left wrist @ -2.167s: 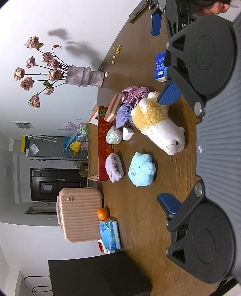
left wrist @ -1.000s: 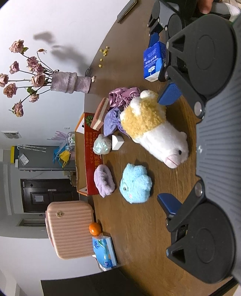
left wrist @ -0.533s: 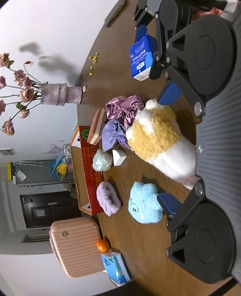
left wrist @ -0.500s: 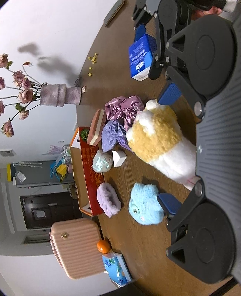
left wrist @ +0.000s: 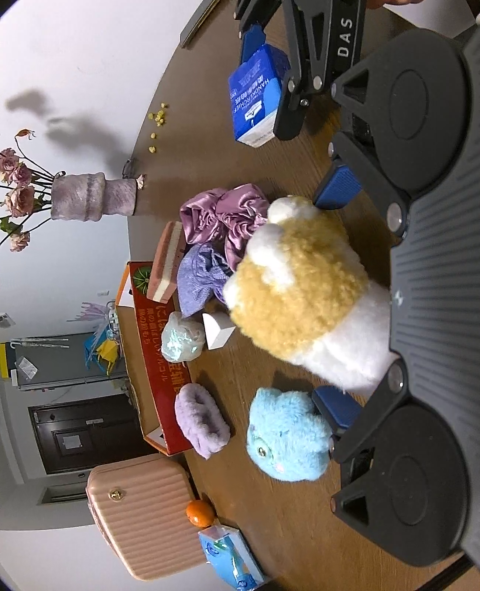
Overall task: Organize soft objects
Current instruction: 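Close the left gripper on the plush sheep while the right holds the tissue pack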
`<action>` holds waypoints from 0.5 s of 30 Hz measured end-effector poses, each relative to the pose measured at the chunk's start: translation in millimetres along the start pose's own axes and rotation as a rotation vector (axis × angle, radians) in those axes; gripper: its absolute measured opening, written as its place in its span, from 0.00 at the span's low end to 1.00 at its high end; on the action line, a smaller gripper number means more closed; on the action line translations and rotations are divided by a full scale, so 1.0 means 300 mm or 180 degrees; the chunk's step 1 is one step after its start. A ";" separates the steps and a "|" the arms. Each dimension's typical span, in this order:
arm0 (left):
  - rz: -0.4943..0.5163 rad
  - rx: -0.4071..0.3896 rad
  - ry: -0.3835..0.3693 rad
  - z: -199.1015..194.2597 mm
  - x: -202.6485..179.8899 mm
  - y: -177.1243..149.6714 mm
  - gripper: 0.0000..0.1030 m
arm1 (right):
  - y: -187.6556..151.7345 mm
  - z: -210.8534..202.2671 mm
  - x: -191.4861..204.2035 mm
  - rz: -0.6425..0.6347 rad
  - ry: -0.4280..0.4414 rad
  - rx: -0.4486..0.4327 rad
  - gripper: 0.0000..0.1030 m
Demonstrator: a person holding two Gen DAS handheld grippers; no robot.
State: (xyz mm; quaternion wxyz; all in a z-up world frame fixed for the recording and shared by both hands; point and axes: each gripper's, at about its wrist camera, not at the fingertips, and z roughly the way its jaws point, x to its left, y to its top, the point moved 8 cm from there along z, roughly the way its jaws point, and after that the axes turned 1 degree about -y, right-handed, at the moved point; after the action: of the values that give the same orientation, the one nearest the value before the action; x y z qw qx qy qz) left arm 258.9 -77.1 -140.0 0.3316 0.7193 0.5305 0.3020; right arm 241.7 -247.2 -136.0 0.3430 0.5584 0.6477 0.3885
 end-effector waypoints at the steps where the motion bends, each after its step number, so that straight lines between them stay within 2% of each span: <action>1: -0.0004 0.0005 -0.0005 0.006 0.001 -0.003 1.00 | 0.000 0.003 0.001 -0.0003 0.0005 0.0005 0.79; 12: -0.0104 0.0034 -0.0019 0.032 0.018 -0.031 1.00 | -0.006 0.009 0.014 -0.0023 0.0035 0.0024 0.79; 15: -0.0106 0.0001 -0.0046 0.023 0.014 -0.031 0.93 | -0.008 0.009 0.014 -0.0026 0.0038 0.0026 0.79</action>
State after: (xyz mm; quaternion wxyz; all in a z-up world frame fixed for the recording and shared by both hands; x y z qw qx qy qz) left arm 260.3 -72.1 -151.1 0.3402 0.7126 0.5401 0.2912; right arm 242.5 -243.0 -139.6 0.3384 0.5549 0.6536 0.3878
